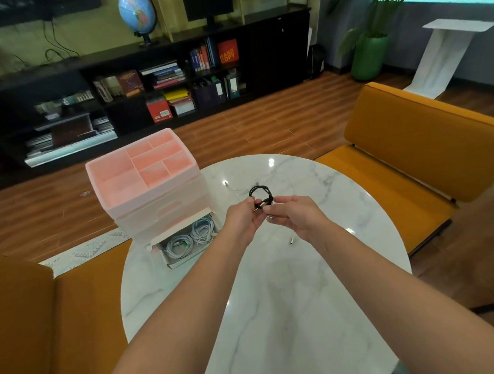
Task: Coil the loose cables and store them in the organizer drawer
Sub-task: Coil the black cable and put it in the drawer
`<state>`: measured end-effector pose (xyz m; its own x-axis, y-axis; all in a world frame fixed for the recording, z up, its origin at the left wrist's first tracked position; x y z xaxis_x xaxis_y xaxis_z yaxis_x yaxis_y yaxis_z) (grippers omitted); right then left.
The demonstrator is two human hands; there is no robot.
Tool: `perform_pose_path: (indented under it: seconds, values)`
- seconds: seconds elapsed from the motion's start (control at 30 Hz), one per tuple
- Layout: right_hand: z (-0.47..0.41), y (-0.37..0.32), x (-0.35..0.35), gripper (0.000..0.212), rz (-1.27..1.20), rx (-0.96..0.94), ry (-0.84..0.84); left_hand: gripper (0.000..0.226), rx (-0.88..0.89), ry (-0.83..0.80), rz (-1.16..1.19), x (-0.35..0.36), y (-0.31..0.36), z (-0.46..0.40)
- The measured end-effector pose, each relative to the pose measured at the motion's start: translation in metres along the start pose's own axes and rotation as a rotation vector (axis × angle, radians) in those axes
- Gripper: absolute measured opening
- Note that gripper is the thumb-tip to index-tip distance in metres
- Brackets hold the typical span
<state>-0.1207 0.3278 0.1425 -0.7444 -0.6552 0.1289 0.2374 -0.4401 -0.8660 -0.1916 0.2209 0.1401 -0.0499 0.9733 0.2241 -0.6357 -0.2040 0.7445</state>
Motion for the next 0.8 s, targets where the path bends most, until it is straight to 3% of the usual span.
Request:
perform_pose_path:
  seconds: [0.1, 0.23, 0.3, 0.4, 0.53, 0.67, 0.8]
  values:
    - [-0.001, 0.006, -0.003, 0.031, 0.060, 0.026, 0.020, 0.022, 0.022, 0.002, -0.050, -0.001, 0.000, 0.001]
    - [-0.001, 0.006, -0.006, 0.026, 0.057, 0.026, 0.075, 0.014, 0.013, -0.066, -0.042, -0.005, -0.003, -0.001]
    - [0.000, 0.005, -0.006, 0.026, 0.079, 0.009, 0.087, 0.023, 0.025, -0.105, -0.084, -0.007, -0.003, -0.002]
    - [-0.001, 0.003, -0.007, 0.024, 0.152, -0.037, 0.121, 0.029, 0.074, -0.146, -0.258, -0.009, -0.001, 0.001]
    - [-0.001, 0.003, -0.007, 0.021, 0.231, -0.074, 0.160, 0.019, 0.138, -0.166, -0.428, -0.010, 0.002, 0.004]
    - [0.001, 0.001, -0.004, 0.023, 0.289, -0.140, 0.164, 0.014, 0.272, -0.148, -0.460, -0.011, 0.003, 0.003]
    - [0.008, -0.005, 0.005, 0.028, 0.348, -0.242, 0.071, 0.012, 0.244, -0.058, -0.410, -0.015, 0.003, -0.001]
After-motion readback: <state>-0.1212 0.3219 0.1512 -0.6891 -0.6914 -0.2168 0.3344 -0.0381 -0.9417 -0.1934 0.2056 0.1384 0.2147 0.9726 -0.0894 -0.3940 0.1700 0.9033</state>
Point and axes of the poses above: each hand's wrist, its own z-axis away from the middle knuckle, its own x-axis out of the palm, y = z × x, the point moved 4 cm from there along -z, towards the middle knuckle, and after that the axes turned 15 degrees about y, right-handed, at the moved point
